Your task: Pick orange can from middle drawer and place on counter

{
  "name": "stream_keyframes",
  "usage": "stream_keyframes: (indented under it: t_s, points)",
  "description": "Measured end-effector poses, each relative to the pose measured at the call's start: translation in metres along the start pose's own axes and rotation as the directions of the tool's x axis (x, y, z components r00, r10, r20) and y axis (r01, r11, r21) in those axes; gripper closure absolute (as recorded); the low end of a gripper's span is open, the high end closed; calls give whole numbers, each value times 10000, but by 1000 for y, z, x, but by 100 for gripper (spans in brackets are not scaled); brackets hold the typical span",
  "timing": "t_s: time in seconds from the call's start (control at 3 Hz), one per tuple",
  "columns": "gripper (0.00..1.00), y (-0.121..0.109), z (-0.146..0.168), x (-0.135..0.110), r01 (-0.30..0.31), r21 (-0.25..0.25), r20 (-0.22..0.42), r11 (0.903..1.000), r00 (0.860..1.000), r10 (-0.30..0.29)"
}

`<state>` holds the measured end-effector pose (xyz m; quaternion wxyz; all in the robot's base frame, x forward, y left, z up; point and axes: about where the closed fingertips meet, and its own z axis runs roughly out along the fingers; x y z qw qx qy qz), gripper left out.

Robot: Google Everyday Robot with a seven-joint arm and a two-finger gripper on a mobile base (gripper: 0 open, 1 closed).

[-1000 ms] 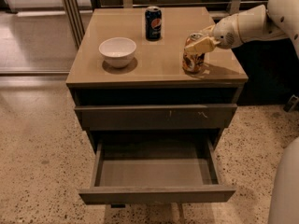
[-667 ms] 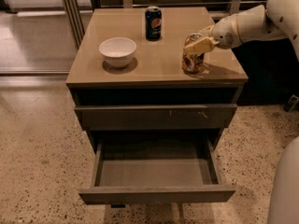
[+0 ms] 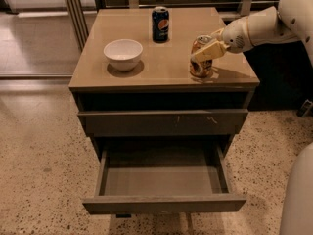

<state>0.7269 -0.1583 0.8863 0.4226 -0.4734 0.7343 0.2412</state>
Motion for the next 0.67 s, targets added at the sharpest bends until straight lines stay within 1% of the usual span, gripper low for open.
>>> stream_keyframes:
  t_s: [0.33, 0.67]
  points:
    - [0, 0, 0, 0, 0, -1, 0, 10000, 10000, 0]
    - [0, 0, 0, 0, 0, -1, 0, 10000, 10000, 0]
